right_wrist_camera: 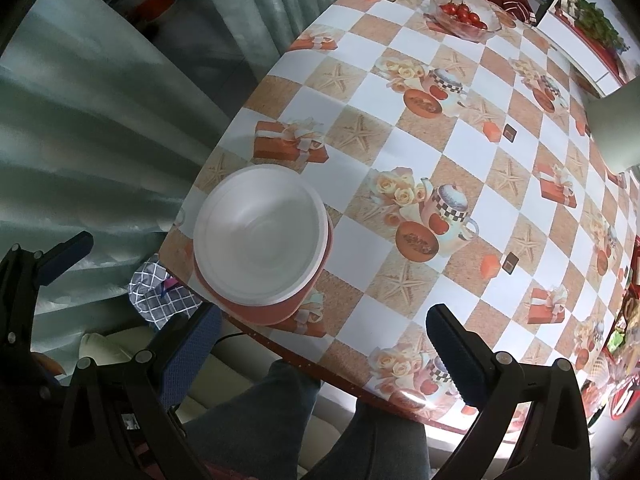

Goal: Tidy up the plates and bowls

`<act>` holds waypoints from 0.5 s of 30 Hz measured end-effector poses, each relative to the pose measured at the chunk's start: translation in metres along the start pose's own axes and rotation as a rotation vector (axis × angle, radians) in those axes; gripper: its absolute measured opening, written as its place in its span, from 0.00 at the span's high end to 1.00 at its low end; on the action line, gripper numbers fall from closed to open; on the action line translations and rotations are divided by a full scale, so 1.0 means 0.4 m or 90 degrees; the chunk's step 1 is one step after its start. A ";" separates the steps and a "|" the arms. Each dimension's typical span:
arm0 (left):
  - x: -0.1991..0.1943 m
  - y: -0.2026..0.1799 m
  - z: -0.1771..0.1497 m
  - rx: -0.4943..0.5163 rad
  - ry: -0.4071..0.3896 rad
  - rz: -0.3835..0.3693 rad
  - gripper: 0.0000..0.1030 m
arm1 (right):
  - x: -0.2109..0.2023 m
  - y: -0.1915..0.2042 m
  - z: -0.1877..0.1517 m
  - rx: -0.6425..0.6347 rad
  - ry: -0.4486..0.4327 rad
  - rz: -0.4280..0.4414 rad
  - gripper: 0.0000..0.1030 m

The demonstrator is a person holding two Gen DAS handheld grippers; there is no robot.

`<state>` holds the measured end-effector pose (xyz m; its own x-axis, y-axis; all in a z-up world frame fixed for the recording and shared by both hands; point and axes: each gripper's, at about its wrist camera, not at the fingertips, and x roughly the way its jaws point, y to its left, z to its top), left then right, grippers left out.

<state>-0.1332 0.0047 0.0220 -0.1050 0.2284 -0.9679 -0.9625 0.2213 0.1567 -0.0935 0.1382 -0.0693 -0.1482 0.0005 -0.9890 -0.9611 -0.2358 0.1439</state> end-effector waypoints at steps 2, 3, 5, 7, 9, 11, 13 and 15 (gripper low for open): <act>0.003 0.002 -0.002 0.001 0.001 0.000 0.09 | 0.002 -0.001 0.001 0.000 0.002 0.001 0.00; 0.005 0.001 -0.003 0.001 0.002 0.001 0.09 | 0.003 0.000 0.000 -0.001 0.002 0.002 0.00; 0.004 0.000 -0.002 0.000 0.002 0.001 0.09 | 0.004 0.000 0.001 -0.003 0.003 0.003 0.00; 0.005 -0.001 -0.003 0.001 0.003 0.002 0.09 | 0.005 0.000 0.002 -0.004 0.004 0.003 0.00; 0.006 -0.002 -0.002 0.001 0.003 0.002 0.09 | 0.006 0.000 0.002 -0.006 0.004 0.004 0.00; 0.007 -0.004 -0.001 0.001 0.004 0.003 0.09 | 0.008 -0.001 0.003 -0.006 0.006 0.006 0.00; 0.007 -0.004 0.000 0.002 0.005 0.003 0.09 | 0.011 -0.001 0.006 -0.007 0.008 0.007 0.00; 0.007 -0.004 0.001 0.002 0.005 0.003 0.09 | 0.012 -0.001 0.006 -0.008 0.010 0.008 0.00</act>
<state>-0.1317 0.0054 0.0194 -0.1115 0.2224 -0.9686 -0.9613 0.2230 0.1618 -0.0943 0.1407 -0.0741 -0.1565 -0.0171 -0.9875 -0.9563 -0.2474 0.1558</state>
